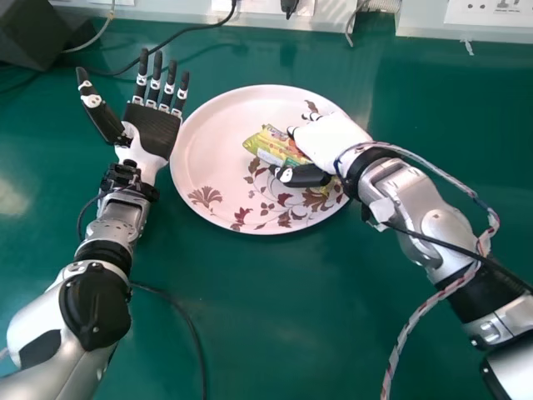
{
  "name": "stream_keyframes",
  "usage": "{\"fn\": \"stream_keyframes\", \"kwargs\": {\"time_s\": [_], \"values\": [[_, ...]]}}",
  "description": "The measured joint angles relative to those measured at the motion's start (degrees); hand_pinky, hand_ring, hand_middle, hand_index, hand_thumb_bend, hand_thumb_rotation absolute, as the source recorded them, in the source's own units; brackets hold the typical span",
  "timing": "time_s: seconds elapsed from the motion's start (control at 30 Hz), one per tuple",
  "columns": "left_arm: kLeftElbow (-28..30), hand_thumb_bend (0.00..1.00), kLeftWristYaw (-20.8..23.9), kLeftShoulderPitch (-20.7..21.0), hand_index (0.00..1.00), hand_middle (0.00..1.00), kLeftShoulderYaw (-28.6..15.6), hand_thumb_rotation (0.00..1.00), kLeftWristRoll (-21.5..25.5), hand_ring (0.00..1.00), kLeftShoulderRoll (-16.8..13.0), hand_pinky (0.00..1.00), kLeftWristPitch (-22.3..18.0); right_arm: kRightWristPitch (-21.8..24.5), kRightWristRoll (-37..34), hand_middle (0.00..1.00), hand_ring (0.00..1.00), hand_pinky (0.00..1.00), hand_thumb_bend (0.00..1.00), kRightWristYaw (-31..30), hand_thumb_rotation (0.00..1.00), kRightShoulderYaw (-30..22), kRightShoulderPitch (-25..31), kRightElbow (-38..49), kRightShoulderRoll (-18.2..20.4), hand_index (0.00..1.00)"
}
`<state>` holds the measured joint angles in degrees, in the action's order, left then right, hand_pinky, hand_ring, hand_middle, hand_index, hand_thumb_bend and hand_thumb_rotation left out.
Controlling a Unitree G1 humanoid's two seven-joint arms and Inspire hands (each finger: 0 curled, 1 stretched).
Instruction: Pick up biscuit and place it in the plate
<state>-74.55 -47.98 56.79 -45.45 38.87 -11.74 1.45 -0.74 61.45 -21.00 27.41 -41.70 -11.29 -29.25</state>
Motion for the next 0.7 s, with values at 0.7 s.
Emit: {"fn": "stream_keyframes", "kwargs": {"time_s": [0.7], "values": [[0.0, 0.93, 2.0, 0.1, 0.77, 0.77, 0.1, 0.33, 0.0, 0.75, 0.0, 0.67, 0.5, 0.2, -1.6, 0.78, 0.45, 0.29, 0.74, 0.6, 0.37, -0.4, 0.8, 3.4, 0.0, 0.82]]}}
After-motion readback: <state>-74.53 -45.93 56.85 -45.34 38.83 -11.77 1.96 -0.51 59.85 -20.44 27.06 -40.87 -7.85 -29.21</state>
